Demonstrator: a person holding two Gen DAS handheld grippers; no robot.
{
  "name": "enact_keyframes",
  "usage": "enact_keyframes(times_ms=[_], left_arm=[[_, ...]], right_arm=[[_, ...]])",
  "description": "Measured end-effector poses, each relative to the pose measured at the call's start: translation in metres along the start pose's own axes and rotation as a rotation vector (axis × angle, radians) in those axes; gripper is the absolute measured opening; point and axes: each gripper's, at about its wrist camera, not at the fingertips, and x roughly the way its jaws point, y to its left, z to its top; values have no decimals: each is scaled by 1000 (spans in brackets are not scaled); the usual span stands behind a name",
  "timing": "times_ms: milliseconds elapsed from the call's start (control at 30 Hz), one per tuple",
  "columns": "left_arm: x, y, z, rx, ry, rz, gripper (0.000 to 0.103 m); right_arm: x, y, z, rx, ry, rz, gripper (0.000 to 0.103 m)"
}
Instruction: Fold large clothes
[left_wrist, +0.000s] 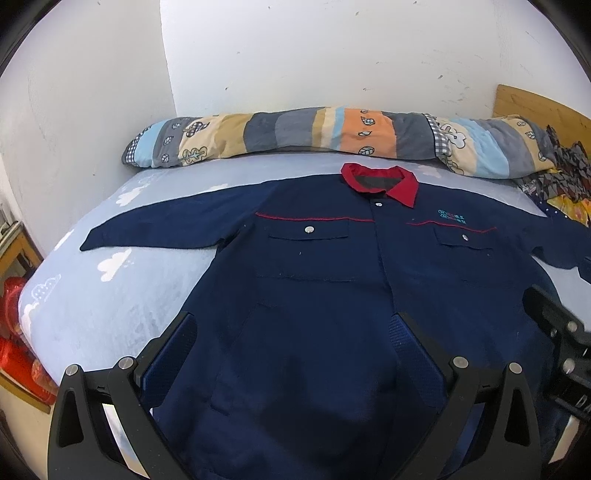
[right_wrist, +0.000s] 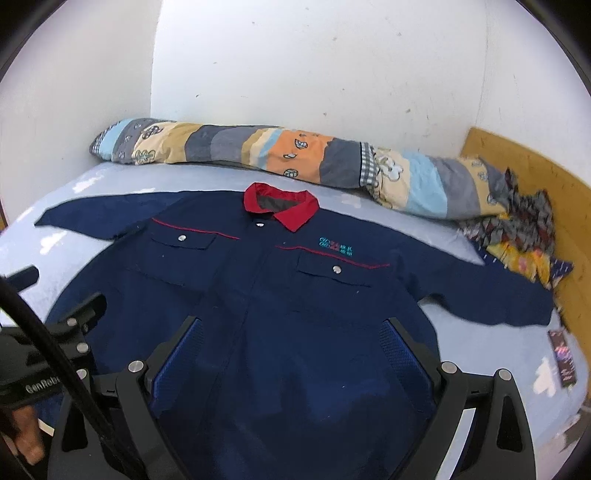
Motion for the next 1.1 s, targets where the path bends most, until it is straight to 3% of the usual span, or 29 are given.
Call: enact_keyframes(times_ms=[400, 800, 933, 1100], left_arm=[[-9, -8, 0, 31, -34, 0, 103], [-19, -19, 1, 58, -66, -15, 103], [-17, -19, 0, 63, -56, -22, 103], [-12, -17, 3, 53, -42, -29, 103]], right_arm=[[-4, -30, 4, 132, -2, 57, 98], [-7, -78, 9, 270, -16, 49, 98], [-13, -132, 13, 423, -36, 92, 98], [-12, -255, -13, 749, -50, 92, 98]])
